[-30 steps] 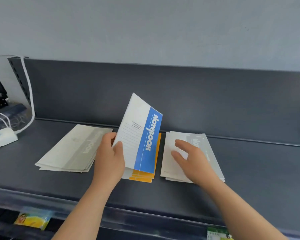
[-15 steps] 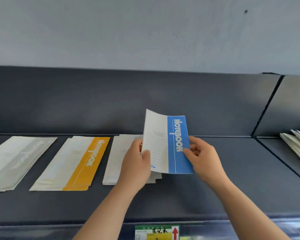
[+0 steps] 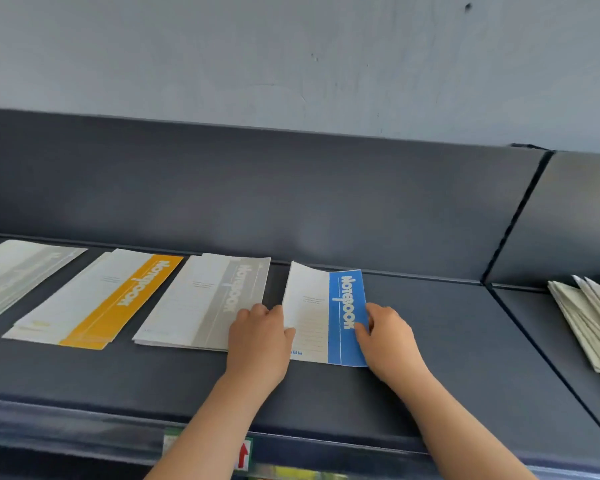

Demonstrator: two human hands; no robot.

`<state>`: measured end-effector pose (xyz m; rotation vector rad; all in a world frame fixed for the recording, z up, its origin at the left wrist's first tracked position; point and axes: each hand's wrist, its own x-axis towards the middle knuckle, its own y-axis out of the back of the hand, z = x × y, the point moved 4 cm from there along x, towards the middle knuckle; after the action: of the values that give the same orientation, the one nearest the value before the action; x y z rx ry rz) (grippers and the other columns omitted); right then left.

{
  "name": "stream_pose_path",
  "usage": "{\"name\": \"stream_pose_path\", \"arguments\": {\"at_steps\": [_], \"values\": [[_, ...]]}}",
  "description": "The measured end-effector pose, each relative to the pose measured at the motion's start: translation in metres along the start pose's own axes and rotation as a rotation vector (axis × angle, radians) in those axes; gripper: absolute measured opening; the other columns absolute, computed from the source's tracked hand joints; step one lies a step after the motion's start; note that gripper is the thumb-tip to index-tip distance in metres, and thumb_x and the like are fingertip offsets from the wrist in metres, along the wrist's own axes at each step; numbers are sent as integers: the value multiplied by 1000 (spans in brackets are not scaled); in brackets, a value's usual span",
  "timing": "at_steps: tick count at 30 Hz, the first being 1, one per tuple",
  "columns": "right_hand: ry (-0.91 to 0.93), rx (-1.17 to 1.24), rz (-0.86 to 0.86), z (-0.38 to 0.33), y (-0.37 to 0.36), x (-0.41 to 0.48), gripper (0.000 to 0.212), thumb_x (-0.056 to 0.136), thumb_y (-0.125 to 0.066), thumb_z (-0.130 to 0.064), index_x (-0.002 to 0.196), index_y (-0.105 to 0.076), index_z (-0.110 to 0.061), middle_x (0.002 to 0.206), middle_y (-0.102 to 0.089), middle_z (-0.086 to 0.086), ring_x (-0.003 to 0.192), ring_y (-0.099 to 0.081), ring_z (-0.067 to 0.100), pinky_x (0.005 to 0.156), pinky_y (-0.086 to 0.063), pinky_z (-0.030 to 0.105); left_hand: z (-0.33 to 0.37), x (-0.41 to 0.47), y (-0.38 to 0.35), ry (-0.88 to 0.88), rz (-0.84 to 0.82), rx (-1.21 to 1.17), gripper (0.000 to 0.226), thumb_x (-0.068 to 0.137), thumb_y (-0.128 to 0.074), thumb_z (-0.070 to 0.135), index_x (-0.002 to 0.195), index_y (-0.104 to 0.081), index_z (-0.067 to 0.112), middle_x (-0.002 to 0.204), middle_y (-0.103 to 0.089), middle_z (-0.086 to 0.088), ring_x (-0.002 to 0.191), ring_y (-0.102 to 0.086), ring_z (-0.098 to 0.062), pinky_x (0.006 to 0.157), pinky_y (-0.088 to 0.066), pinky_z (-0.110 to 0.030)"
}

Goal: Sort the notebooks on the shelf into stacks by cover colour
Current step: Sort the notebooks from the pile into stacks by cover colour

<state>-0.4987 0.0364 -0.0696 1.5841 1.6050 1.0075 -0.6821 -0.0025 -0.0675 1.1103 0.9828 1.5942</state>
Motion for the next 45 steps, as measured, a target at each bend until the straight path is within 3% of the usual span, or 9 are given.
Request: {"name": "stream_pose_path", "arguments": {"at_steps": [5, 10, 14, 18, 22, 27, 36, 40, 45], "values": [[16, -121, 4, 0, -3, -1, 21, 96, -40, -29, 101, -51, -12, 101, -42, 1, 86, -49, 22, 90, -33, 32, 2, -3, -3, 36, -10, 52, 31, 99, -38, 40, 113, -55, 18, 115, -47, -2, 101, -42, -19, 87, -40, -29], [52, -95, 15, 6, 16, -9, 20, 94, -43, -29, 93, -55, -13, 98, -51, 3, 81, -53, 23, 74, -41, 31, 7, -7, 5, 37, 20, 6, 30, 99, -38, 35, 120, -54, 21, 119, -50, 0, 105, -45, -17, 91, -45, -29], [78, -74, 110, 23, 43, -30, 33, 95, -45, -32, 124, -55, -18, 124, -56, -2, 110, -54, 20, 87, -44, 30, 26, -18, 21, -37, 85, -91, 37, 99, -38, 34, 132, -50, 22, 128, -51, 3, 113, -46, -17, 95, -42, -28], [60, -75, 220, 42, 67, -62, 35, 95, -46, -32, 126, -55, -20, 130, -56, -6, 116, -53, 16, 92, -42, 26, 61, -31, 29, -179, 52, -257, 40, 98, -40, 35, 135, -48, 23, 132, -49, 8, 118, -45, -11, 95, -39, -23], [-19, -120, 315, 69, 95, -90, 33, 94, -50, -30, 124, -59, -18, 127, -59, -6, 115, -55, 16, 93, -43, 27, 108, -39, 24, -298, 24, -400, 38, 96, -44, 37, 131, -53, 25, 128, -52, 10, 119, -45, -7, 93, -40, -22], [-131, -137, 421, 113, 126, -126, 35, 93, -52, -30, 125, -59, -18, 128, -59, -6, 116, -55, 14, 94, -41, 24, 165, -54, 17, -465, 8, -450, 36, 95, -46, 38, 126, -58, 26, 118, -57, 13, 100, -53, -10, 88, -44, -25], [-253, -138, 491, 213, 193, -173, 35, 92, -53, -32, 125, -59, -21, 126, -59, -9, 94, -64, 14, 84, -43, 24, 282, -81, -3, -617, -23, -498, 35, 95, -46, 38, 126, -58, 26, 114, -58, 15, 96, -53, -8, 83, -45, -23], [-277, -155, 485, 275, 236, -186, 36, 92, -52, -34, 127, -57, -24, 129, -56, -12, 105, -60, 12, 89, -43, 25, 349, -97, -16, -622, -14, -522, 33, 95, -47, 37, 124, -59, 26, 108, -58, 15, 88, -53, -9, 79, -45, -23], [-329, -115, 485, 359, 286, -196, 38, 94, -50, -36, 130, -54, -25, 135, -52, -12, 112, -56, 11, 92, -41, 23, 442, -111, -35, -629, -47, -588, 33, 94, -47, 36, 123, -60, 25, 110, -61, 13, 103, -55, -9, 87, -49, -29]]}}
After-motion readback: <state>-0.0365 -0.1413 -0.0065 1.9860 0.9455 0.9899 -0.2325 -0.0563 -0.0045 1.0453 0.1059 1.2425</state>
